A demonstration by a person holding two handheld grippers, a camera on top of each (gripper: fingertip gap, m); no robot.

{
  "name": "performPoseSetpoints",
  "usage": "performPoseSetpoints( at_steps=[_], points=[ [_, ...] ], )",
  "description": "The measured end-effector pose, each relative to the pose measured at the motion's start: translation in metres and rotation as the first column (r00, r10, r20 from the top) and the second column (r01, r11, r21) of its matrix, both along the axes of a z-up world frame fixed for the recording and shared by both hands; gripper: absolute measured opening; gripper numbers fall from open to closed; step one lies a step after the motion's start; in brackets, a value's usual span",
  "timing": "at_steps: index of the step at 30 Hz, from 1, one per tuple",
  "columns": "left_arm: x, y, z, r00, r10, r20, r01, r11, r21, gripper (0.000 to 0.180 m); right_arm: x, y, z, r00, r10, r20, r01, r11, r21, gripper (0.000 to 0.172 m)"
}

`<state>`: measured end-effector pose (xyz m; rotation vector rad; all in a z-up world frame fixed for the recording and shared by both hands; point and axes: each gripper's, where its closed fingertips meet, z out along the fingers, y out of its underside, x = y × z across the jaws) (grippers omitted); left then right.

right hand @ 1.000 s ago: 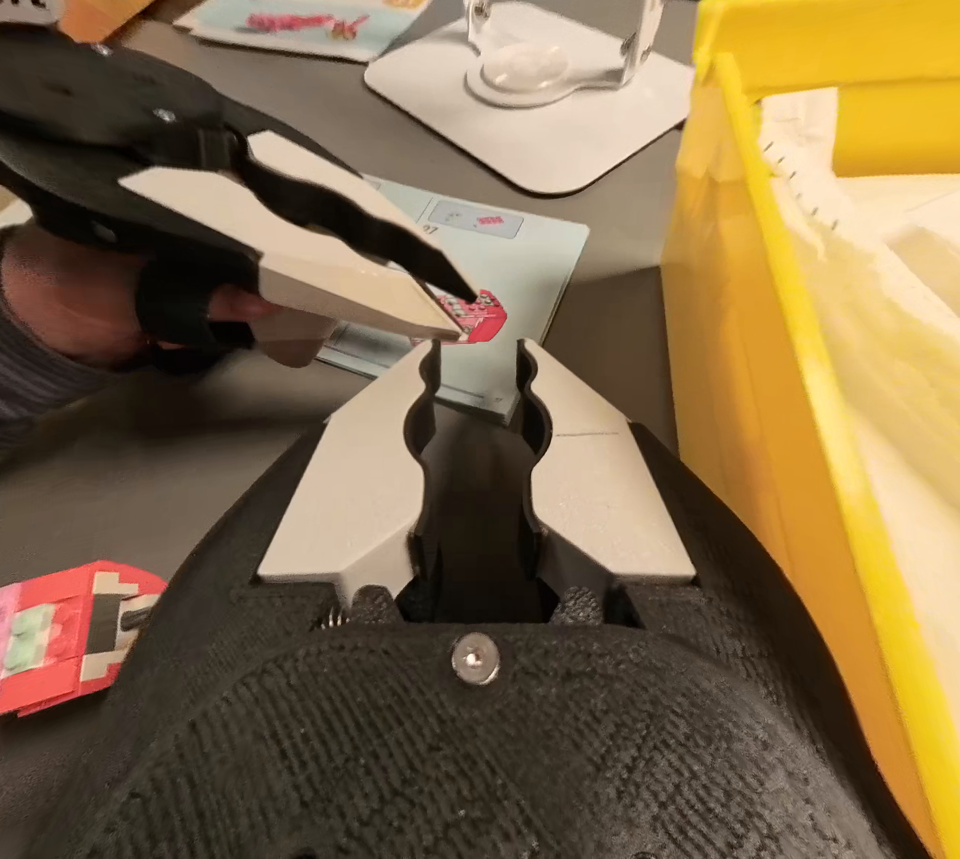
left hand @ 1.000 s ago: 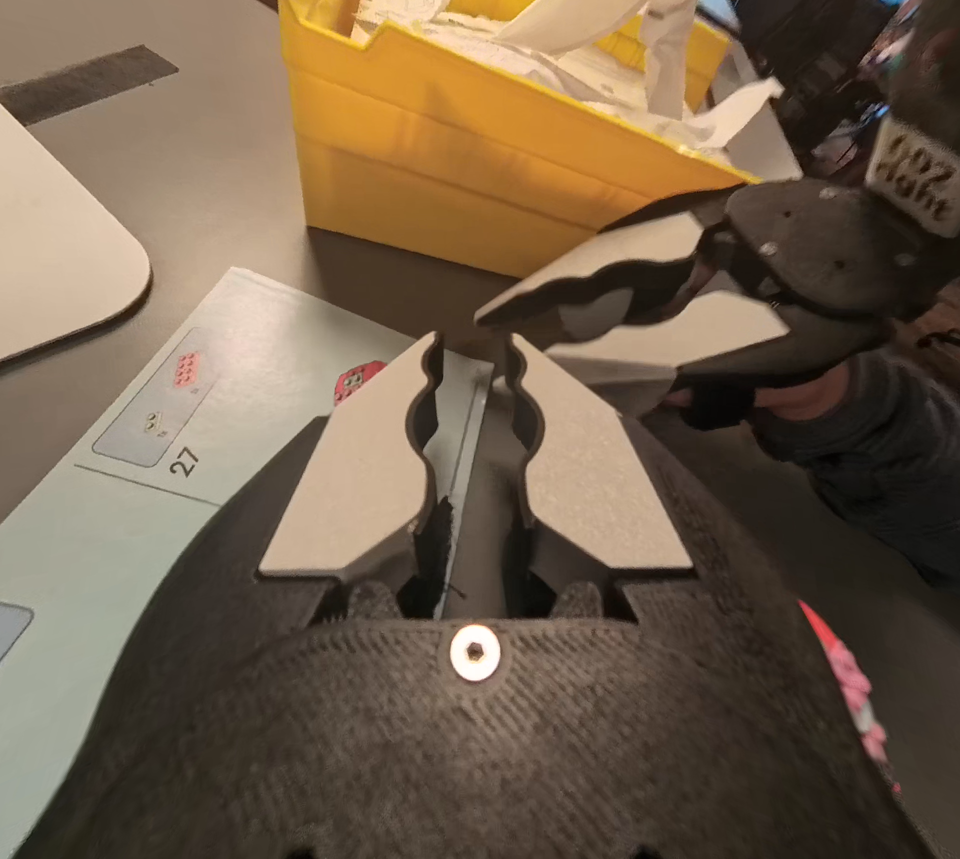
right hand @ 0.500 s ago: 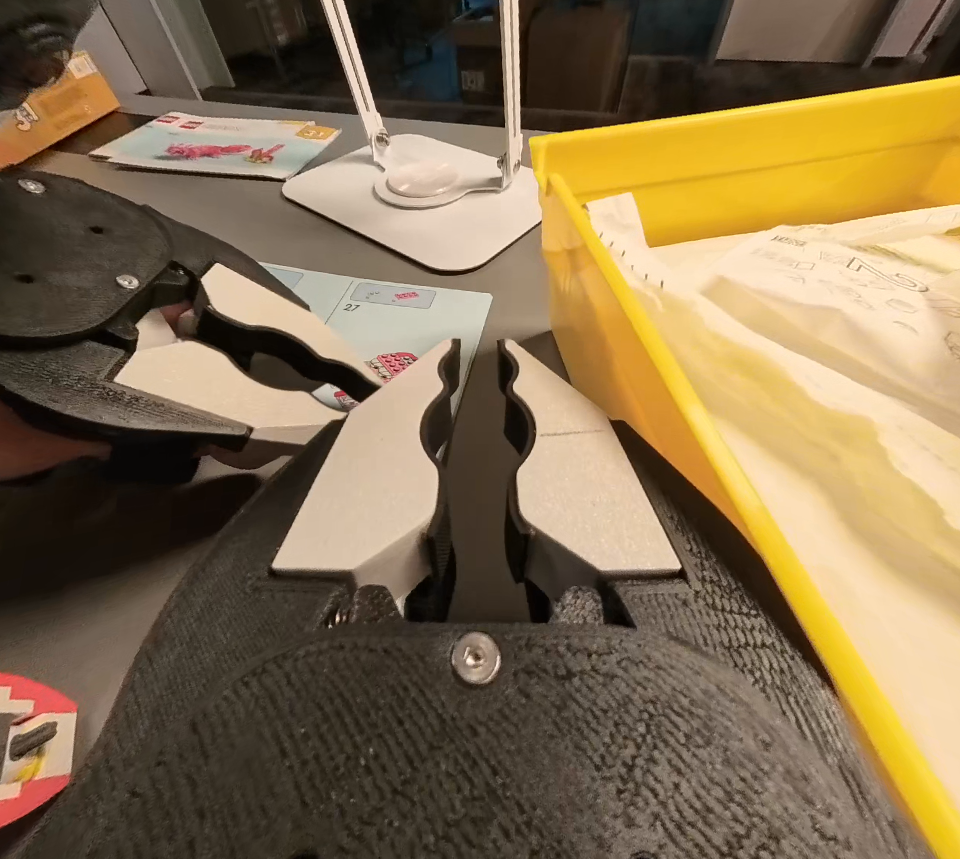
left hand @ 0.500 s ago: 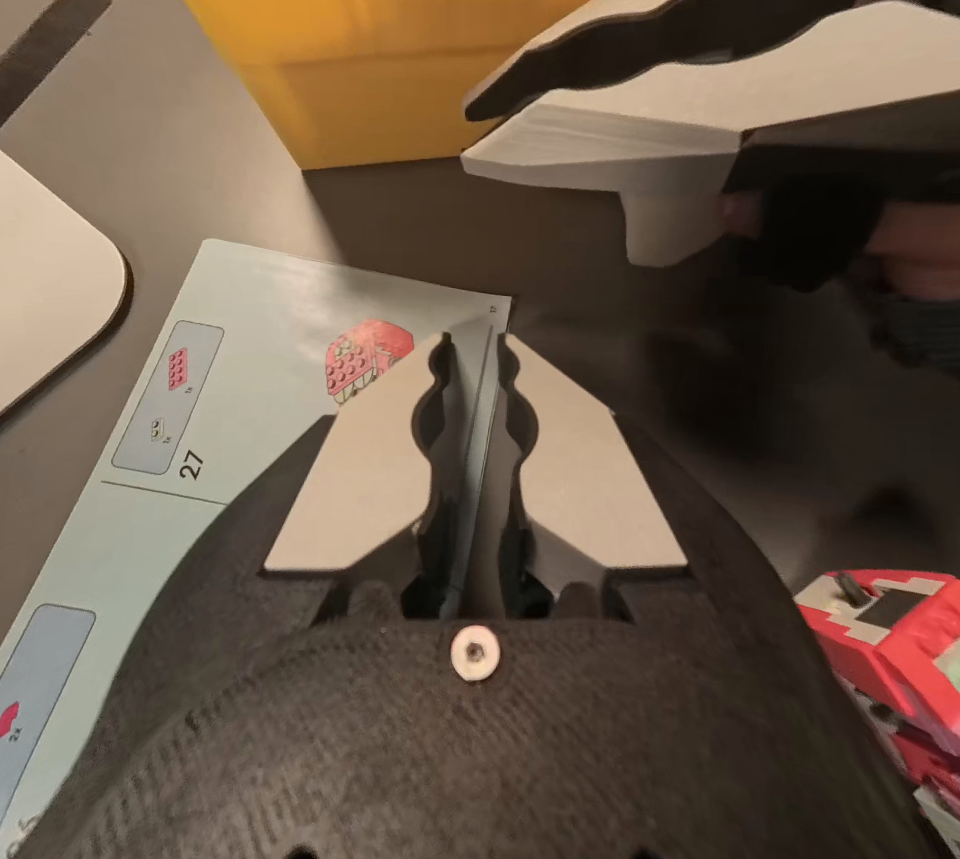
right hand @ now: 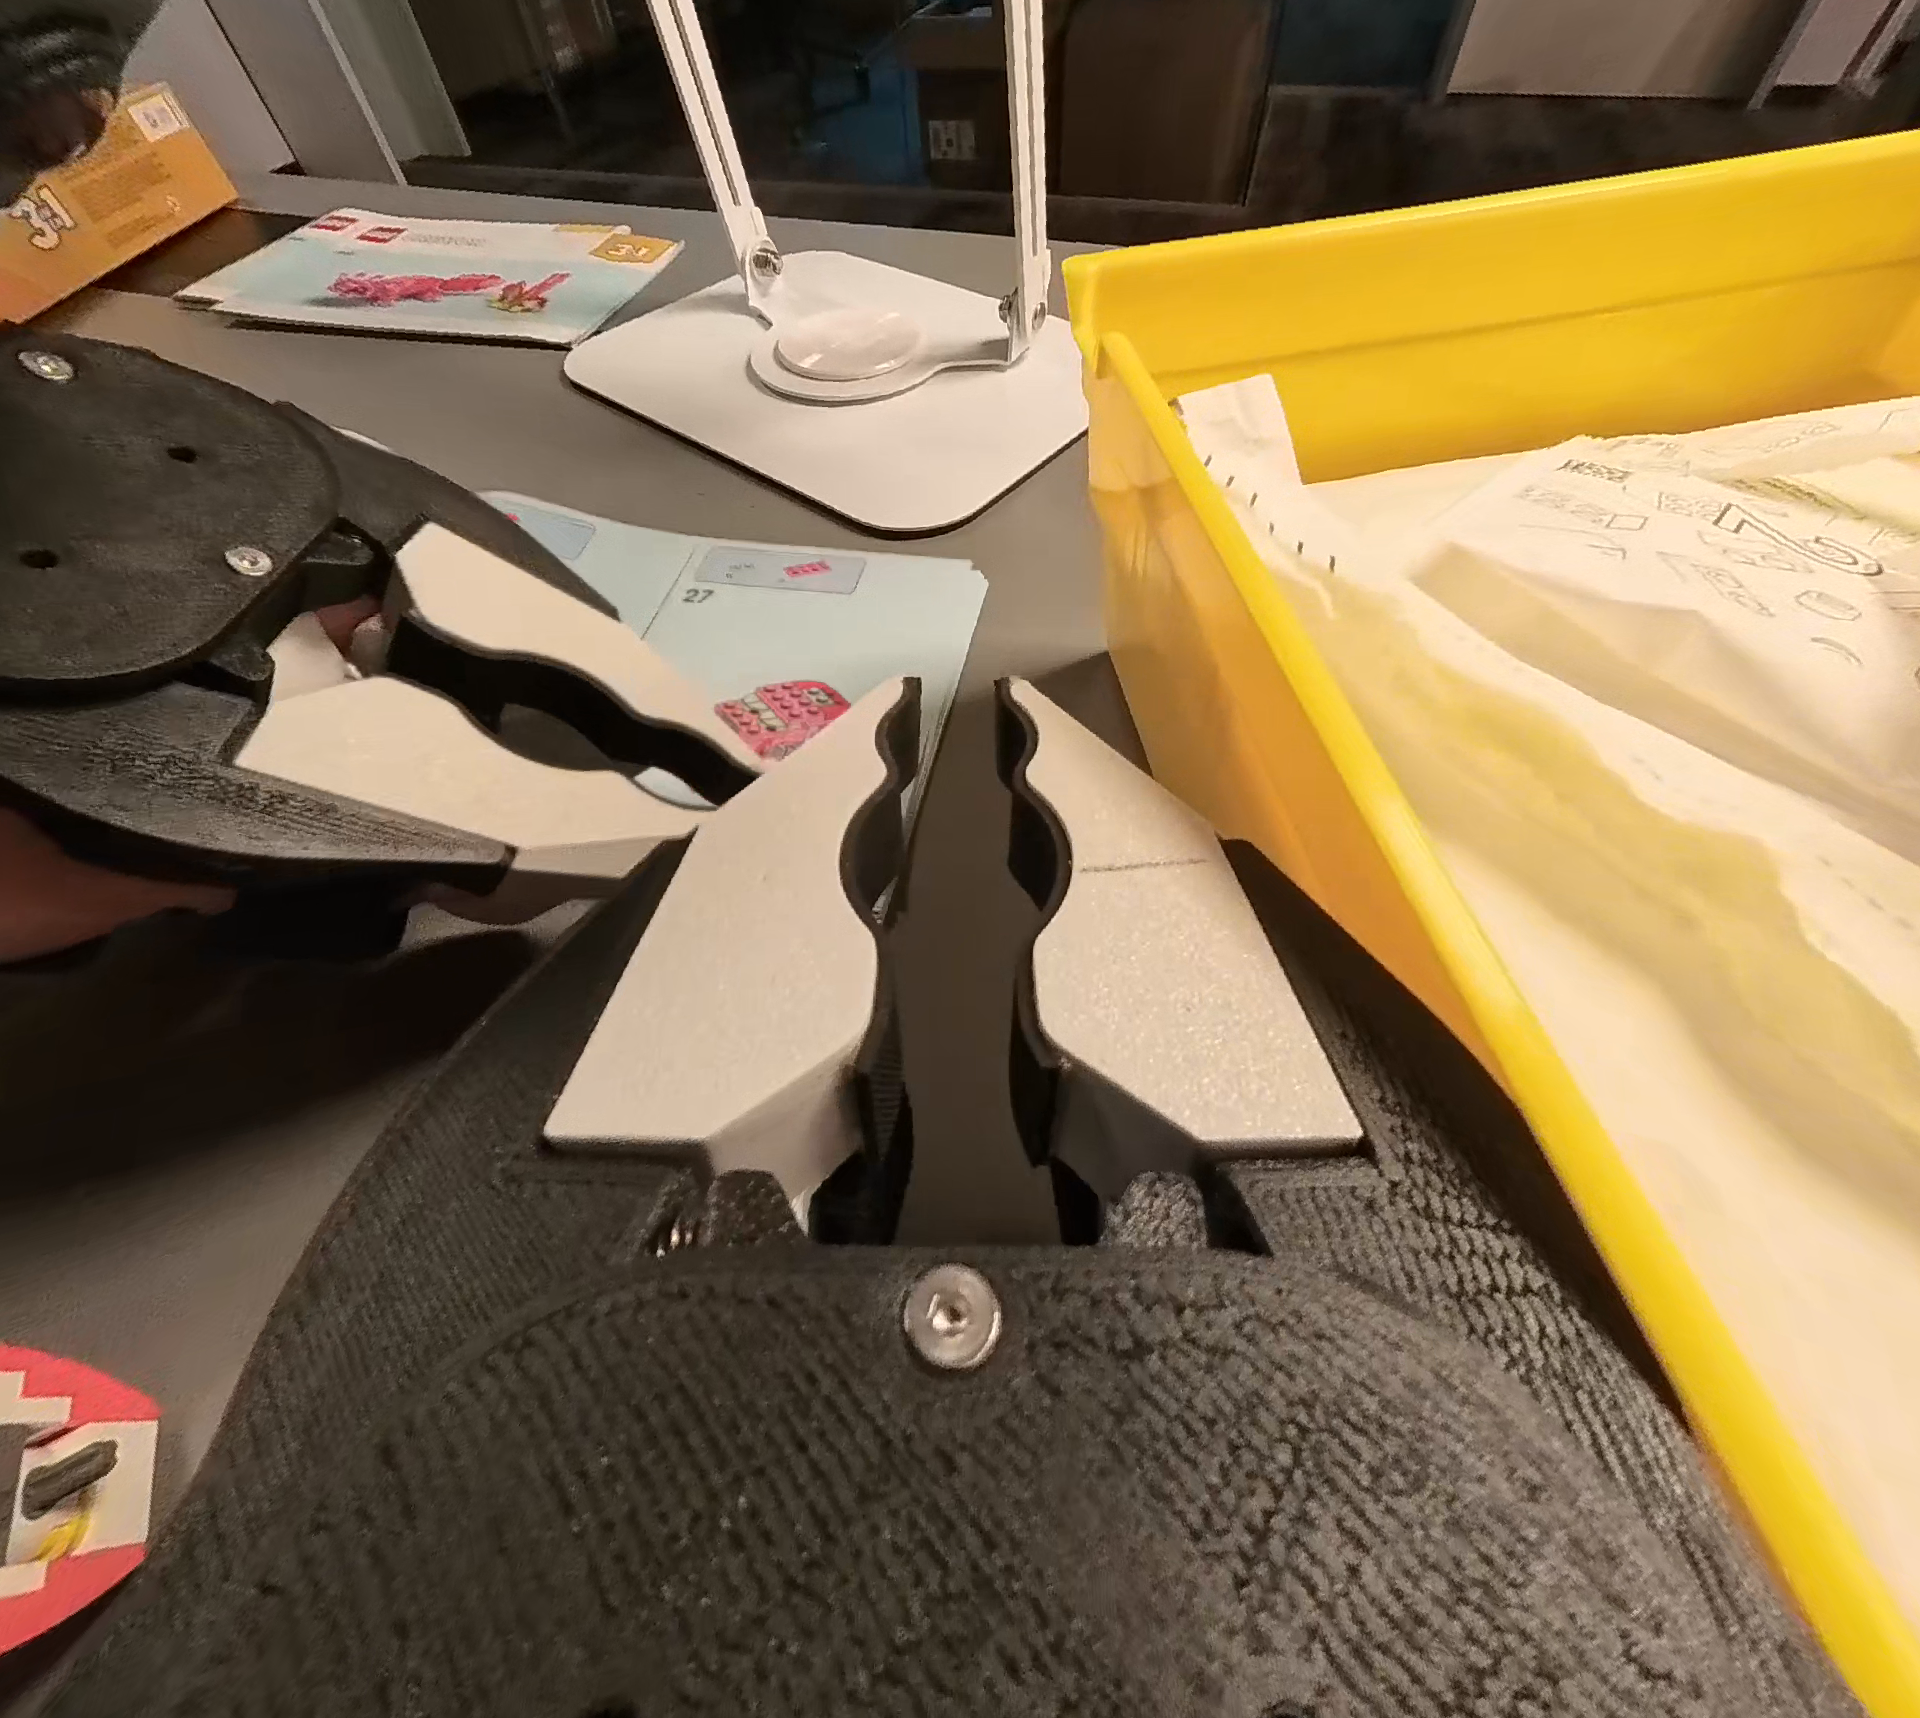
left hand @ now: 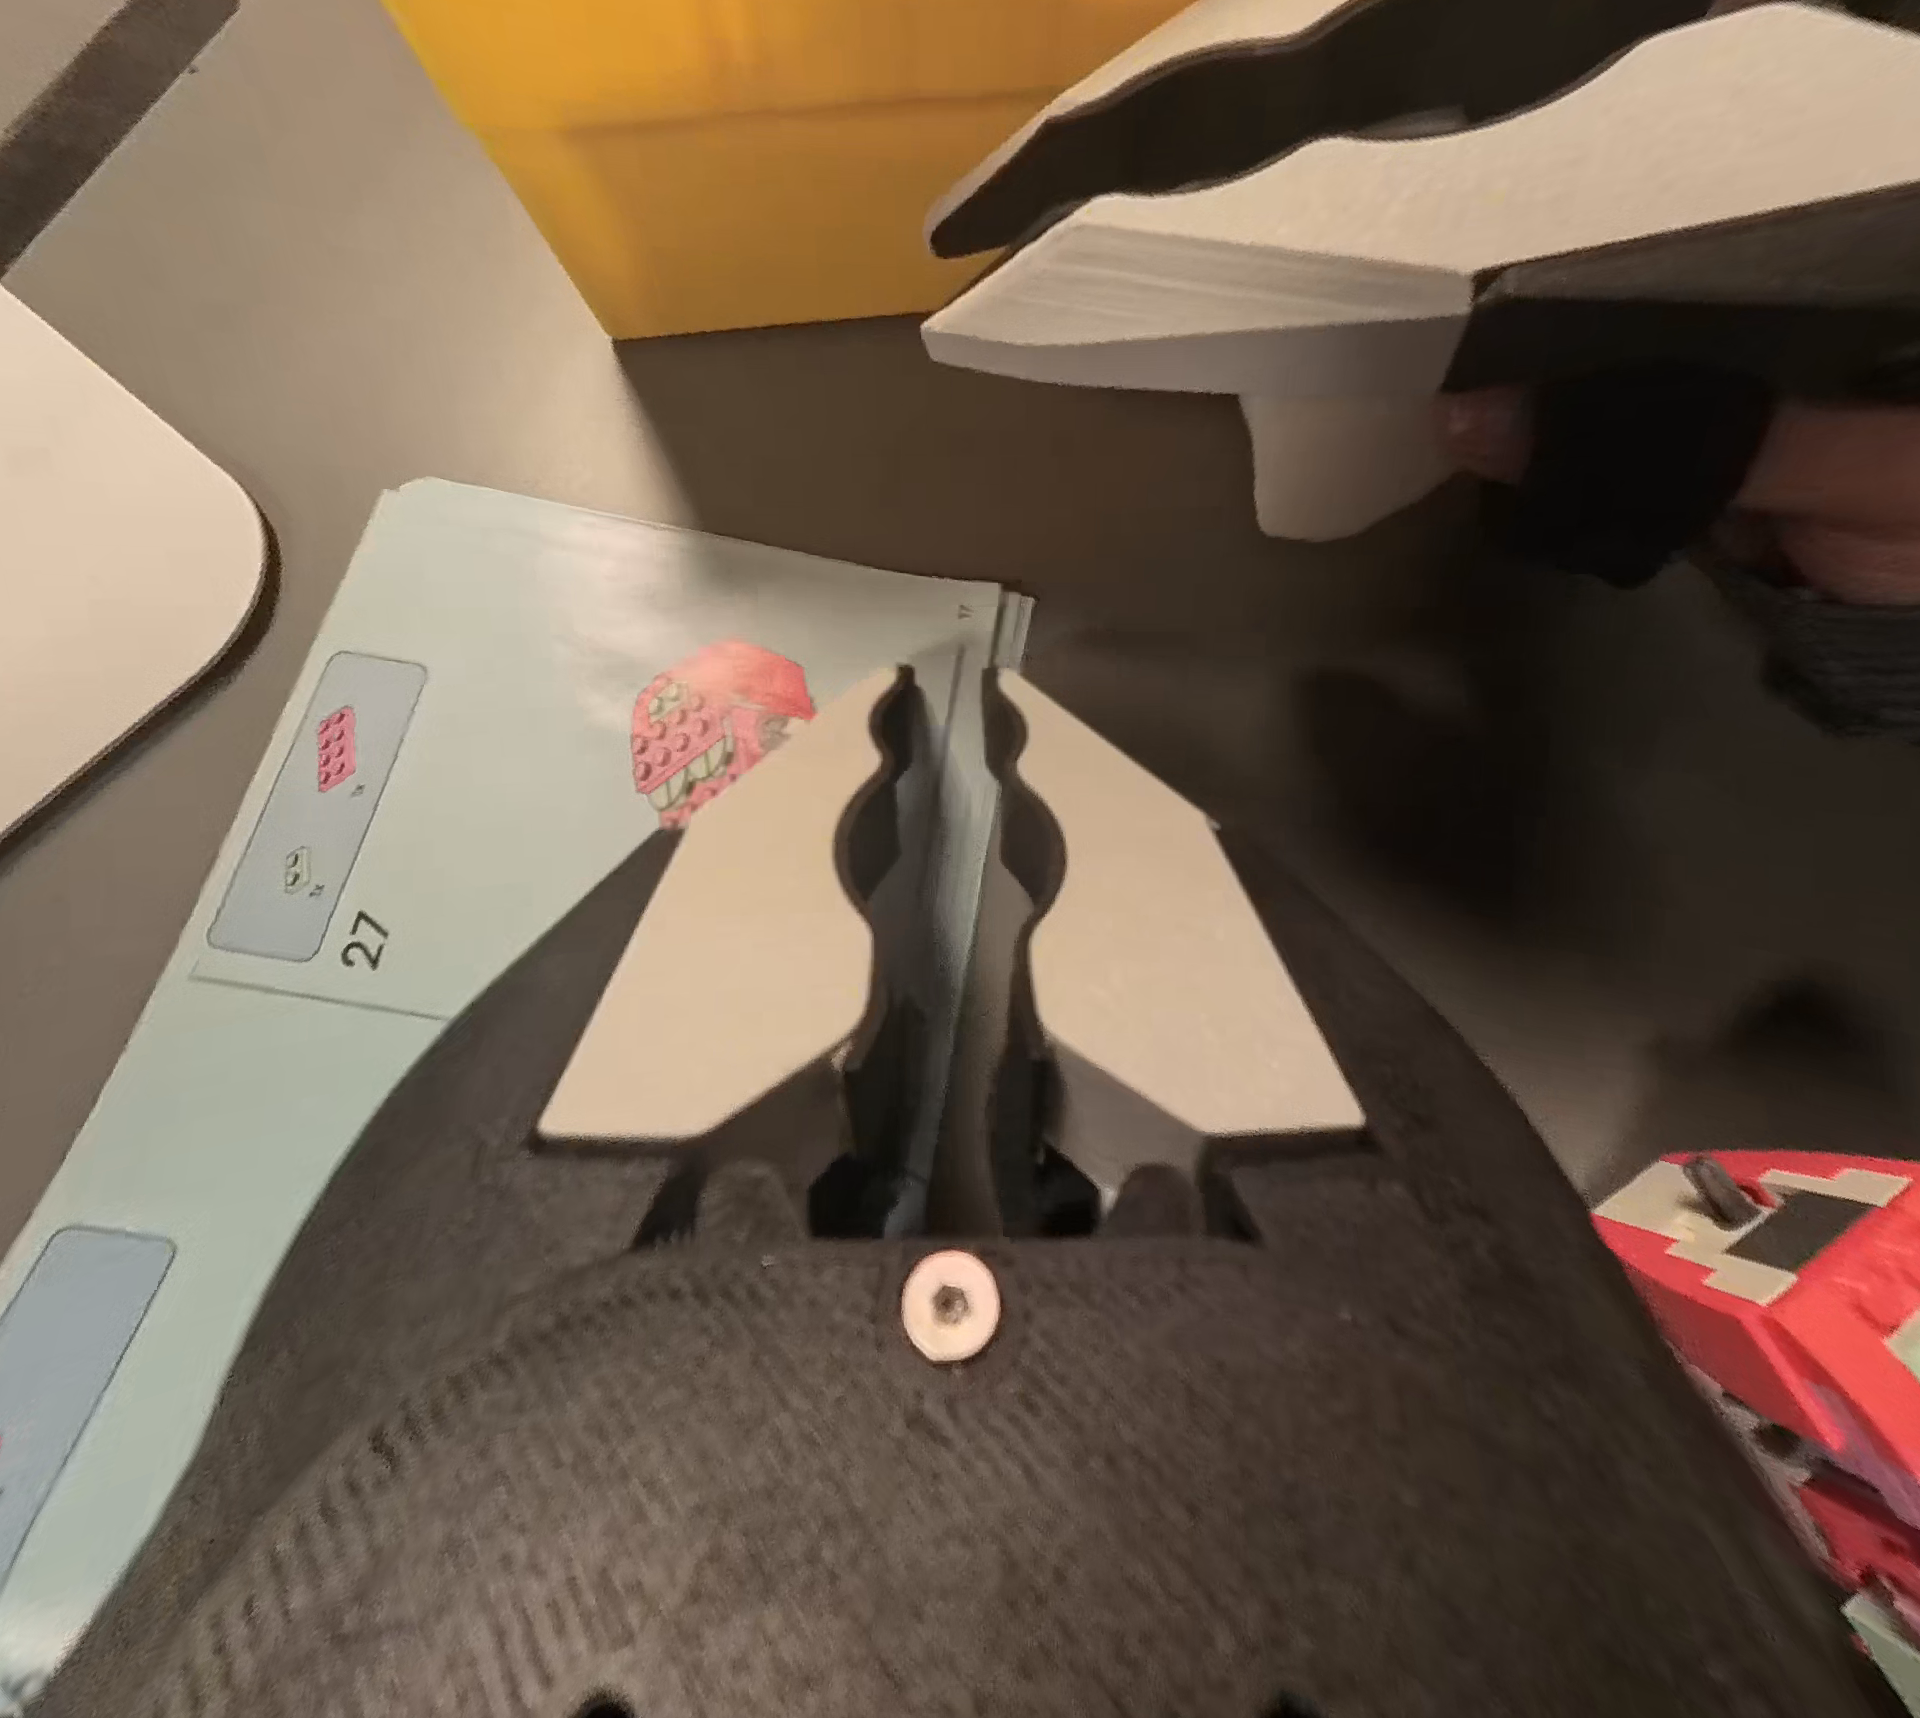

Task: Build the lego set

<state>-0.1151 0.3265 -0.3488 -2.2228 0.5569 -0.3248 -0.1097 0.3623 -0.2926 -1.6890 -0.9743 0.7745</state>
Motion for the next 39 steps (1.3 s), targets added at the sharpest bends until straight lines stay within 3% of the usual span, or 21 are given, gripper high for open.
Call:
performPoseSetpoints(
  at_steps=[3,11,17,23,26,28,32,39],
  points=[
    [-0.001,0.0,0.001,1.0,0.006,0.012,-0.006,1.0,-0.003,0.0,0.0,0.0,-0.001,1.0,0.001,0.007,-0.001,1.0,-0.003,0.012],
    [-0.001,0.0,0.003,0.999,0.005,0.051,-0.005,1.0,-0.004,0.0,0.001,-0.001,-0.019,0.994,0.002,0.113,0.005,0.998,-0.065,0.01],
    [-0.004,0.005,0.006,0.999,0.032,-0.017,-0.031,0.998,0.051,0.034,0.001,0.0,-0.021,0.993,0.002,0.122,0.007,0.997,-0.074,0.01],
    [-0.001,0.006,0.0,0.997,0.027,-0.071,-0.024,0.999,0.04,0.022,0.001,0.0,-0.022,0.992,0.002,0.124,0.007,0.997,-0.074,0.009],
    [0.0,0.004,0.0,0.999,0.025,-0.037,-0.024,1.0,0.018,0.0,0.001,0.0,-0.023,0.992,0.0,0.13,0.01,0.997,-0.077,0.009],
    [0.0,0.004,0.0,0.999,0.022,-0.028,-0.022,1.0,0.014,0.0,0.001,0.0,-0.023,0.991,-0.001,0.135,0.012,0.997,-0.079,0.009],
    [0.0,0.004,-0.001,0.998,0.021,-0.054,-0.019,0.999,0.027,0.029,0.001,0.0,-0.024,0.99,-0.002,0.138,0.013,0.997,-0.08,0.009],
    [0.001,0.003,-0.001,0.999,0.015,-0.046,-0.014,1.0,0.018,0.02,0.001,0.0,-0.025,0.99,0.002,0.141,0.01,0.996,-0.085,0.009]
  ],
)
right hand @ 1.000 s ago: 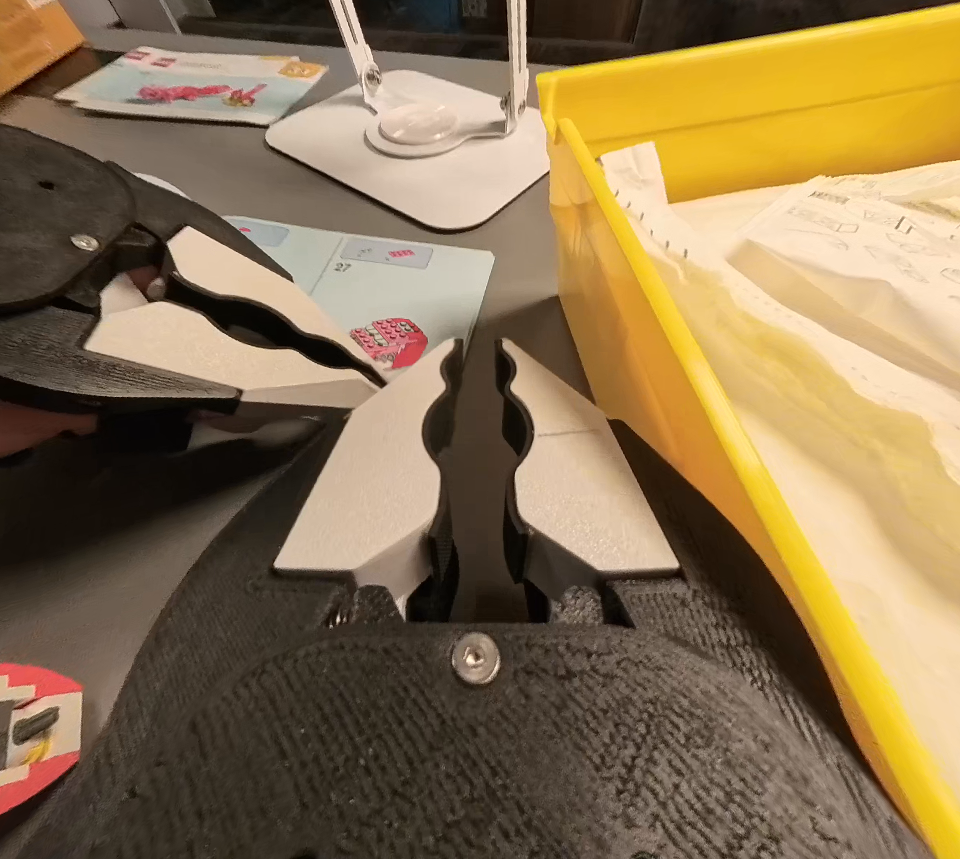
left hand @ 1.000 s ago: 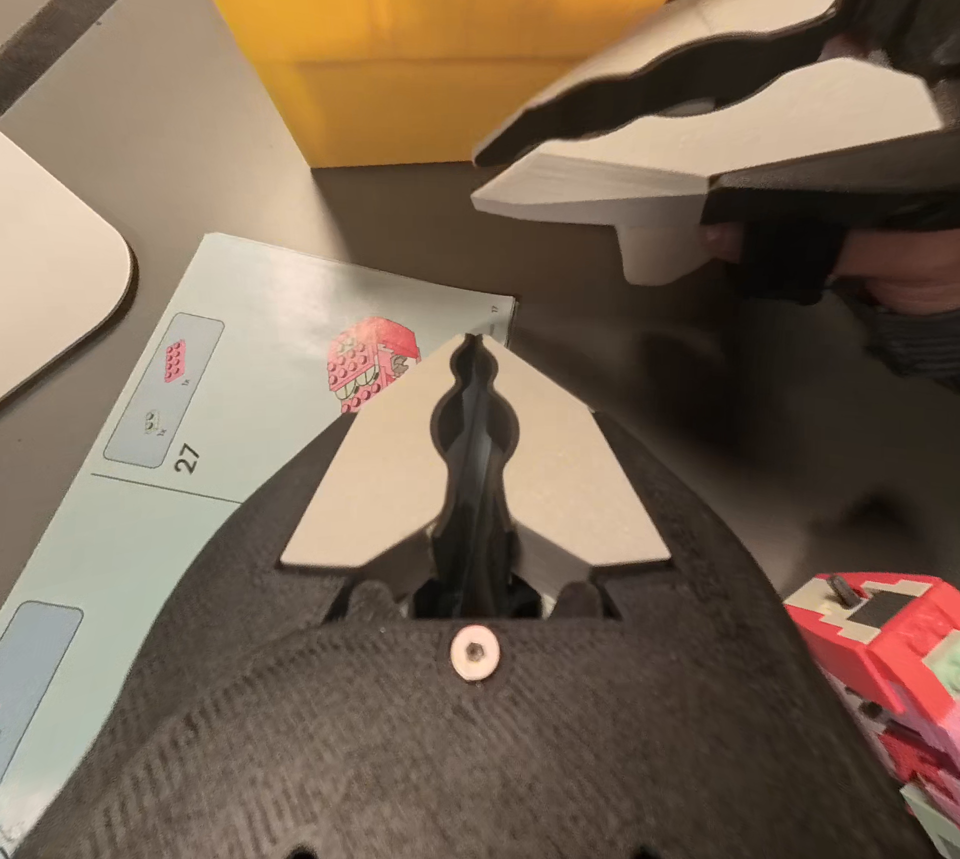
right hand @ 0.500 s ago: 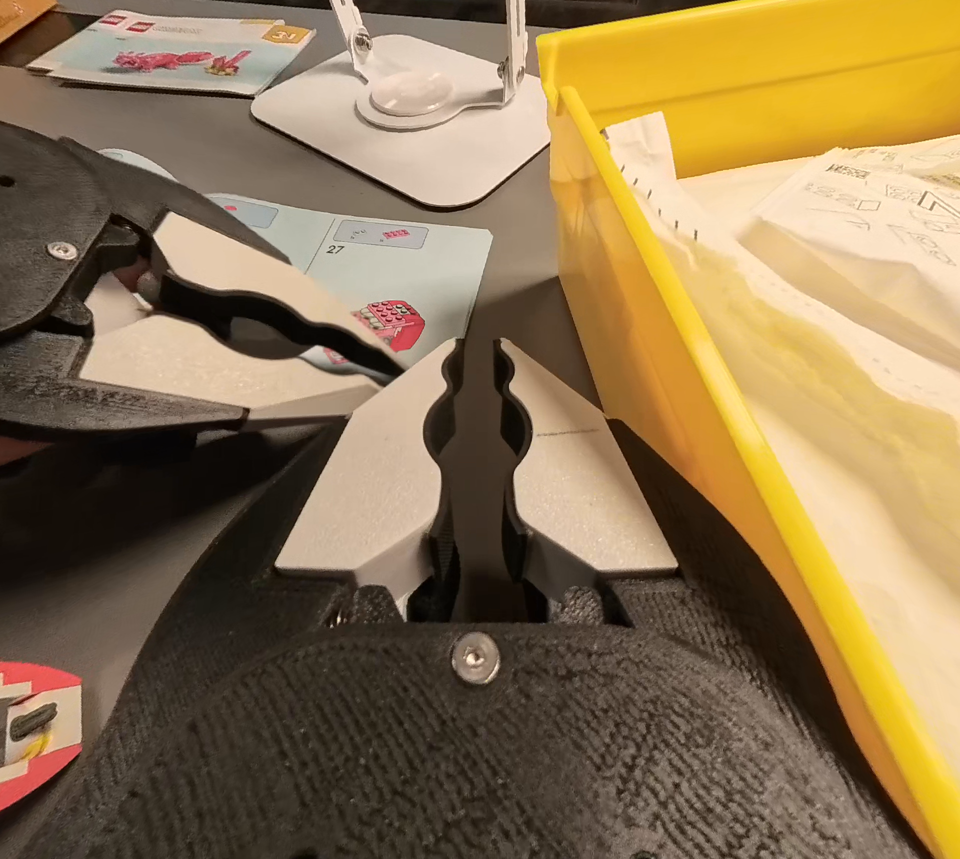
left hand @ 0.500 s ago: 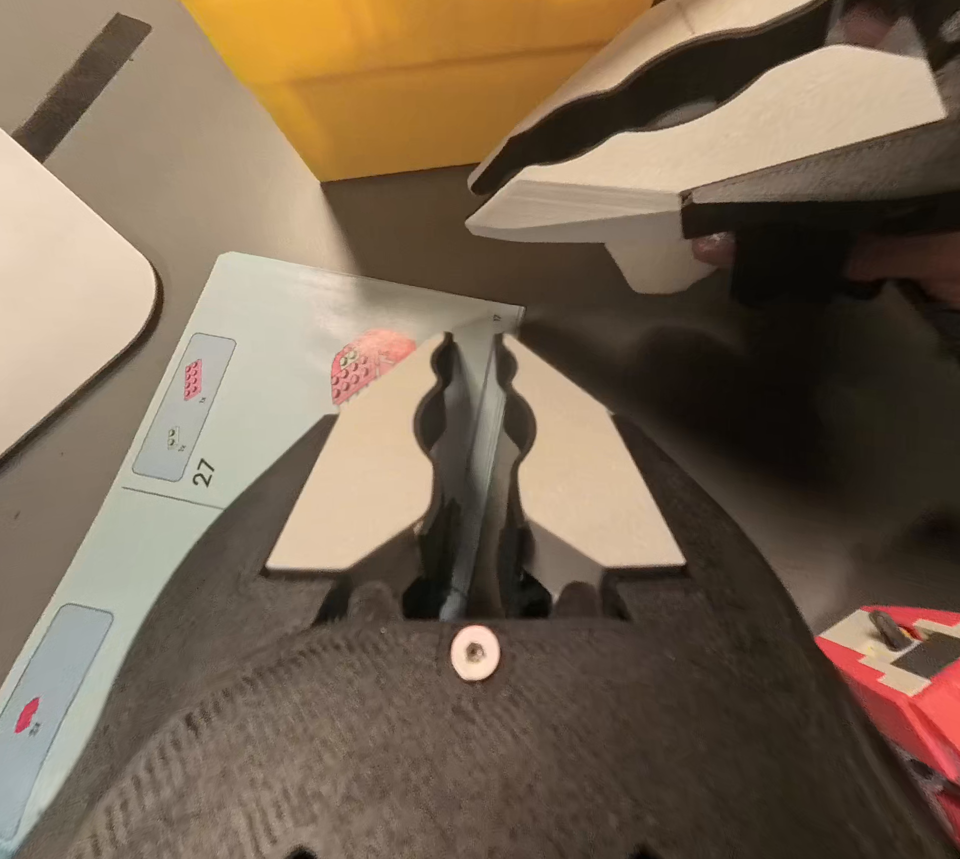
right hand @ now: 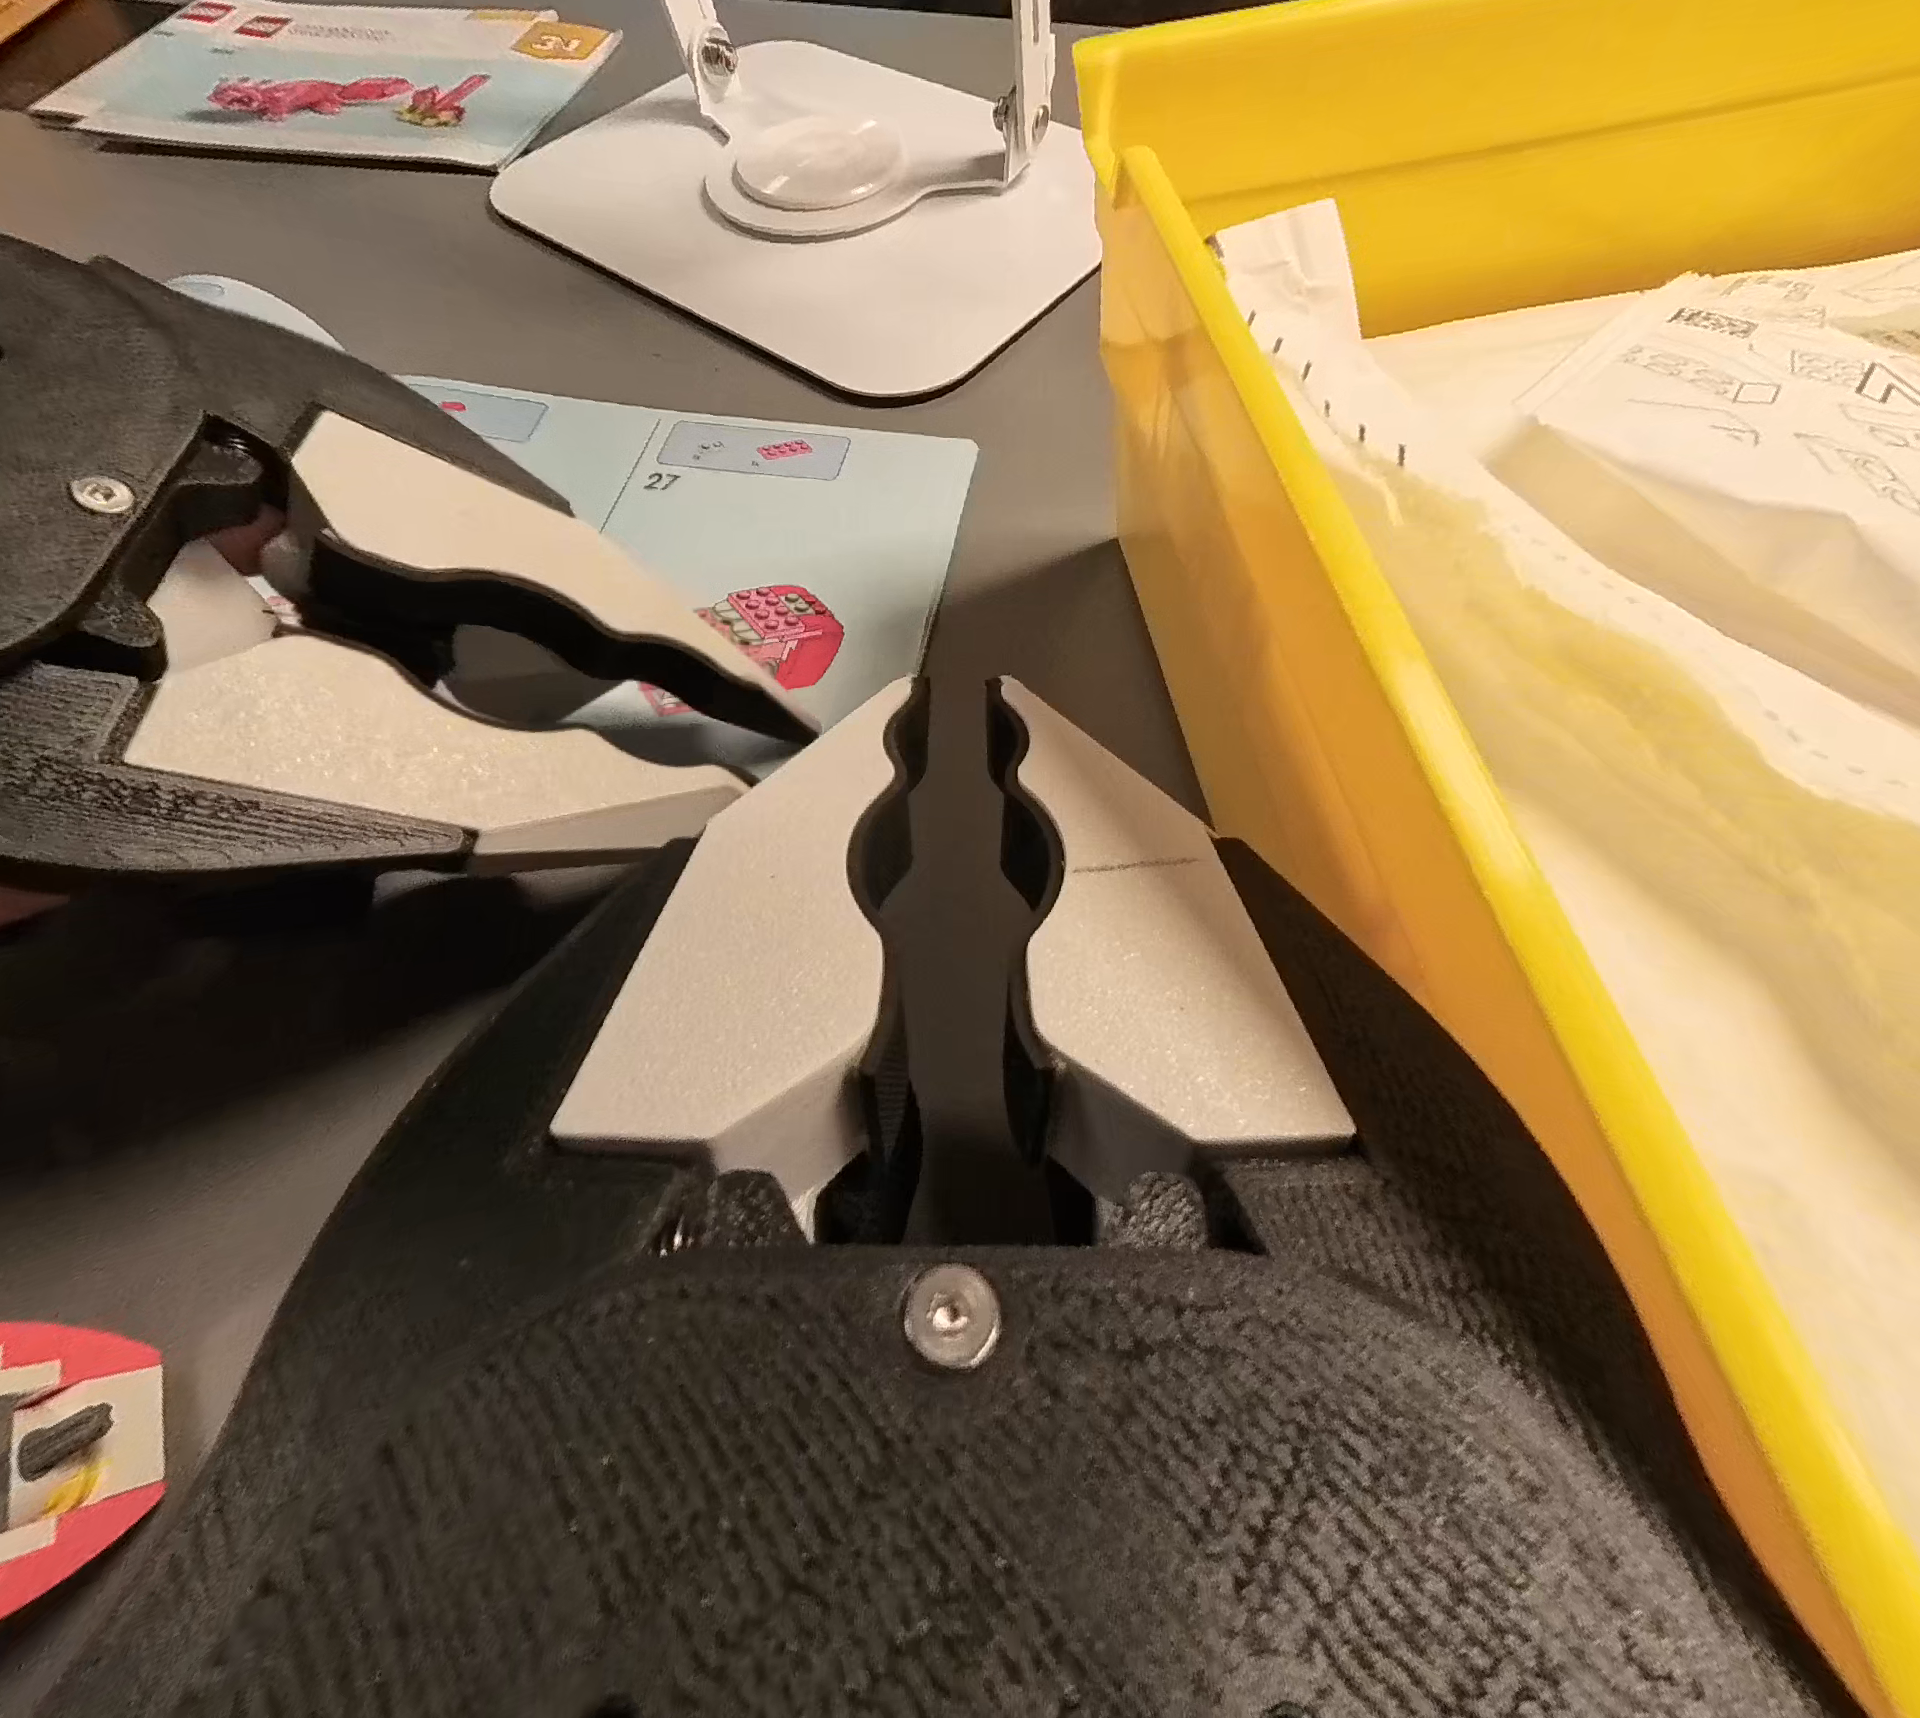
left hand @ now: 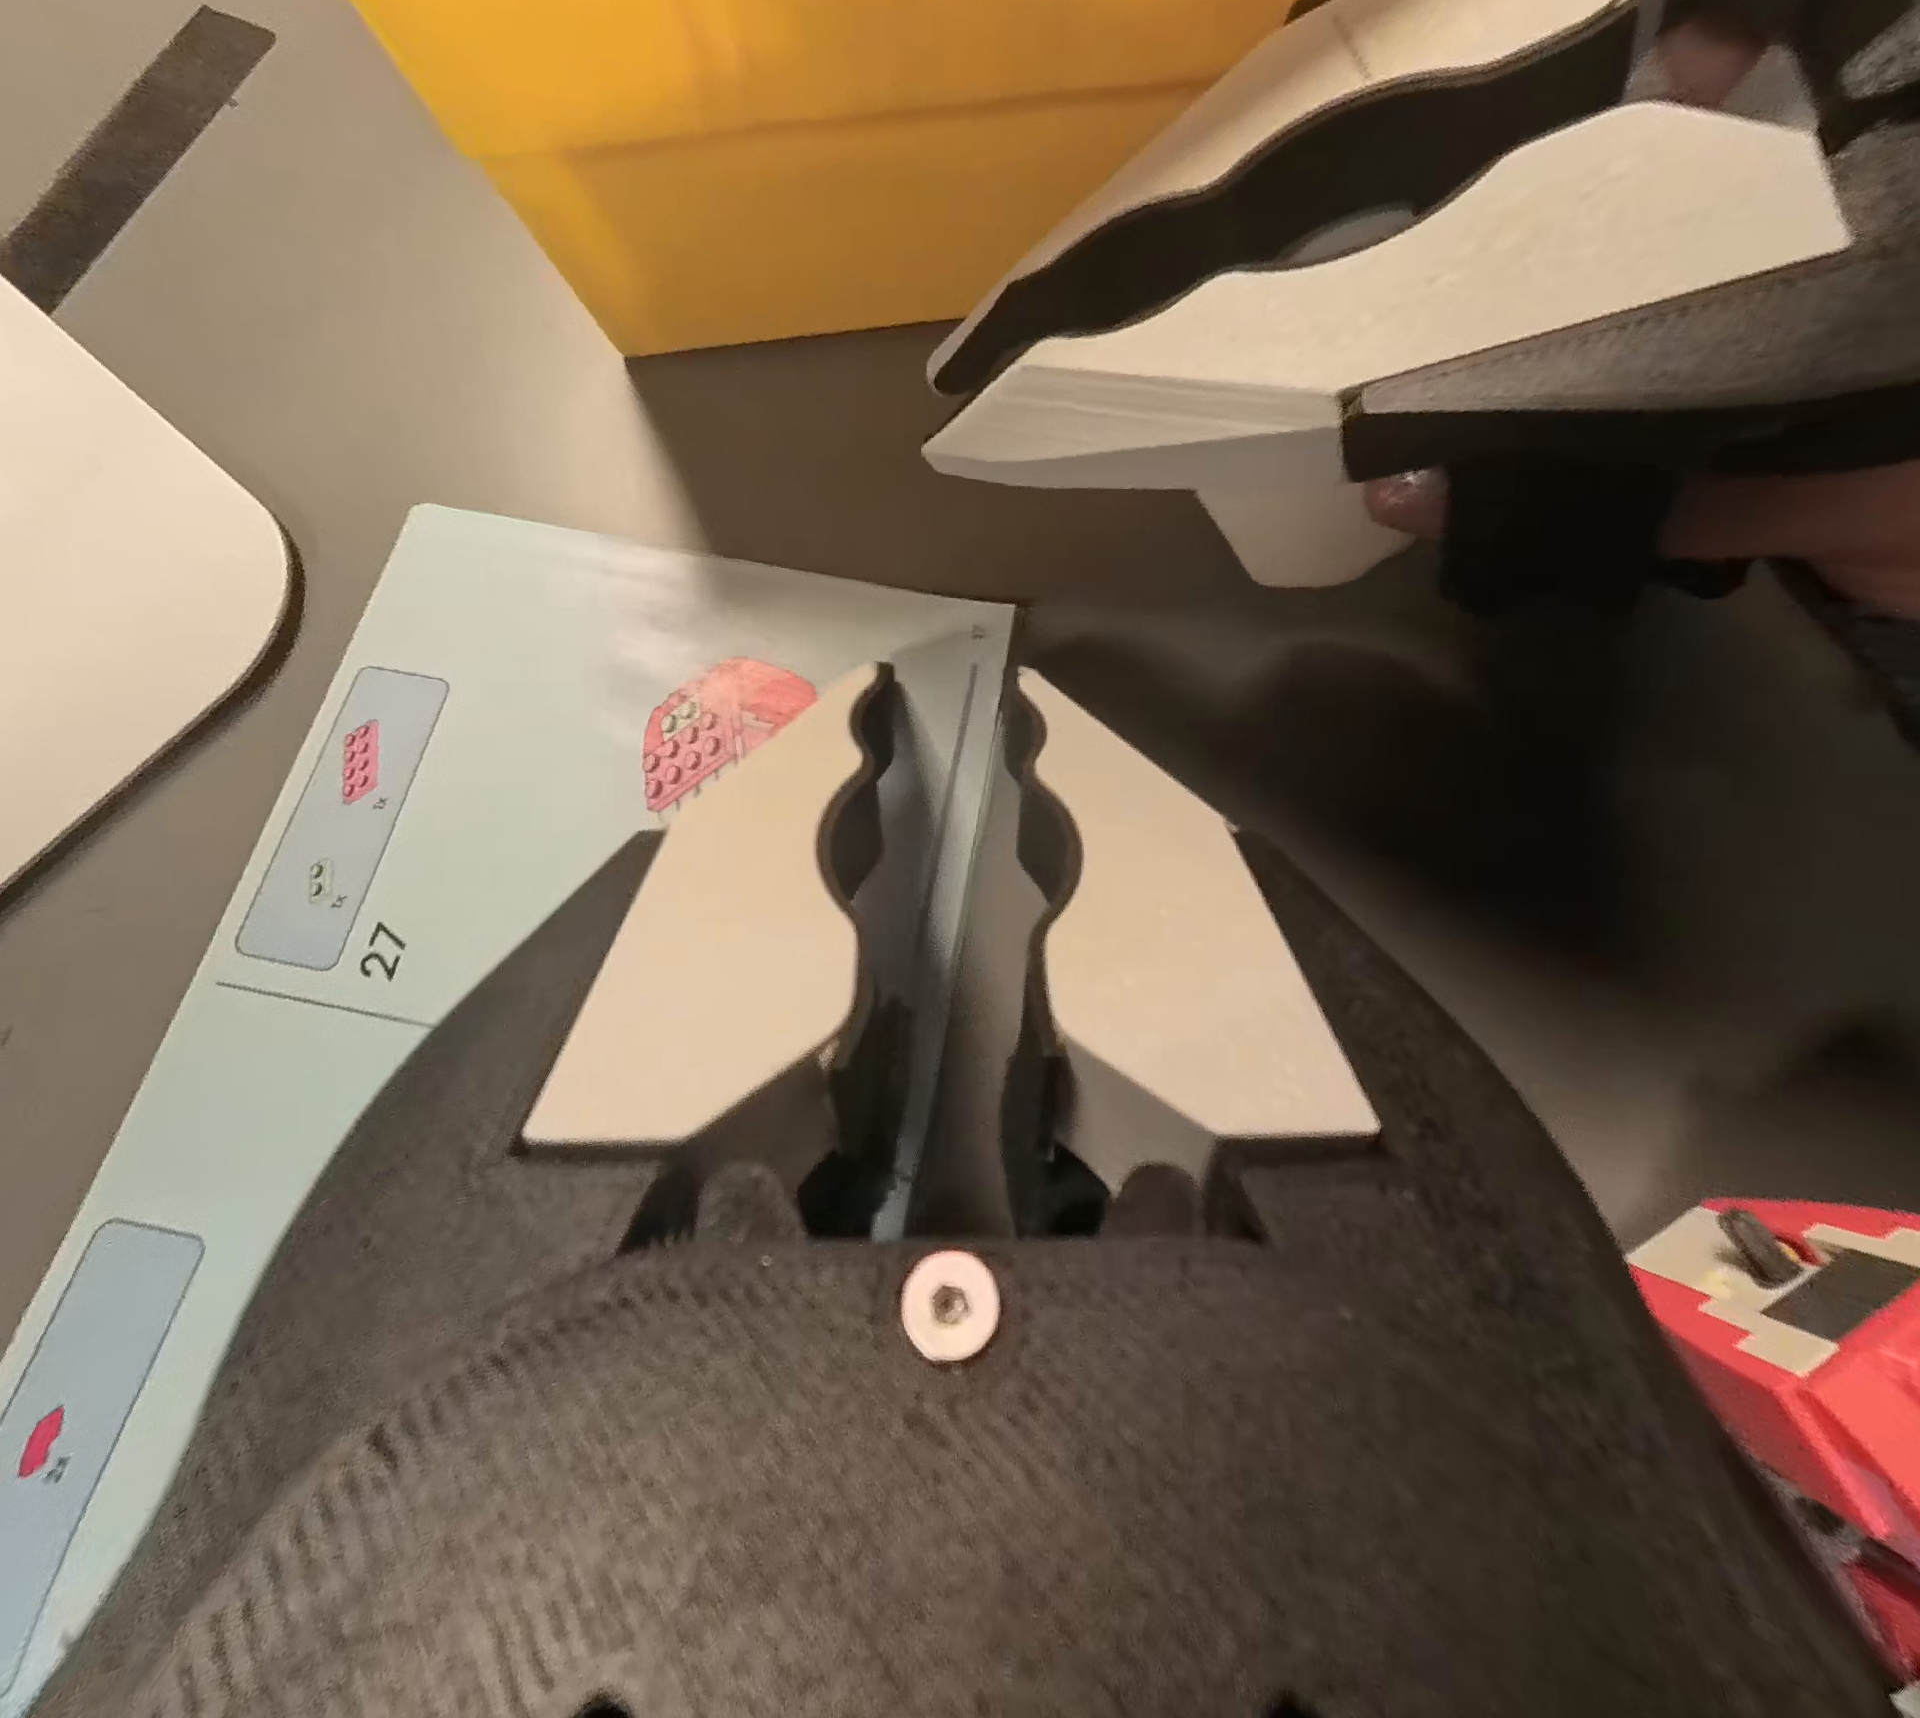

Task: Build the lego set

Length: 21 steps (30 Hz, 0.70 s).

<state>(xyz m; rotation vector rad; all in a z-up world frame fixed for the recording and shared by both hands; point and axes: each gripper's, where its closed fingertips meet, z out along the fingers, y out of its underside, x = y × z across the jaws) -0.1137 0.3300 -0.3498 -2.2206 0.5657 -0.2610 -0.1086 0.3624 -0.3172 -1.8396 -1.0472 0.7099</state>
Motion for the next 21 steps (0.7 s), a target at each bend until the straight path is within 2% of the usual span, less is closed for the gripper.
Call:
performPoseSetpoints(
  at_steps=[6,12,16,21],
  points=[
    [0.004,-0.003,0.001,0.998,-0.019,0.06,0.021,0.999,-0.027,0.001,0.003,-0.002,-0.01,0.999,0.002,0.053,0.0,0.999,-0.039,0.009],
    [0.005,-0.003,0.003,0.997,-0.021,0.075,0.023,1.0,-0.021,0.0,0.003,-0.006,-0.016,0.997,0.027,0.075,-0.021,0.996,-0.085,0.009],
    [-0.001,0.0,0.014,0.999,0.002,0.039,-0.004,0.998,0.061,0.0,0.002,-0.006,-0.015,0.997,0.035,0.065,-0.029,0.996,-0.087,0.009],
    [-0.006,-0.001,0.034,0.996,0.048,-0.081,-0.029,0.974,0.224,0.0,-0.005,-0.011,-0.004,0.996,0.093,0.0,-0.093,0.994,-0.056,0.01]
  ],
)
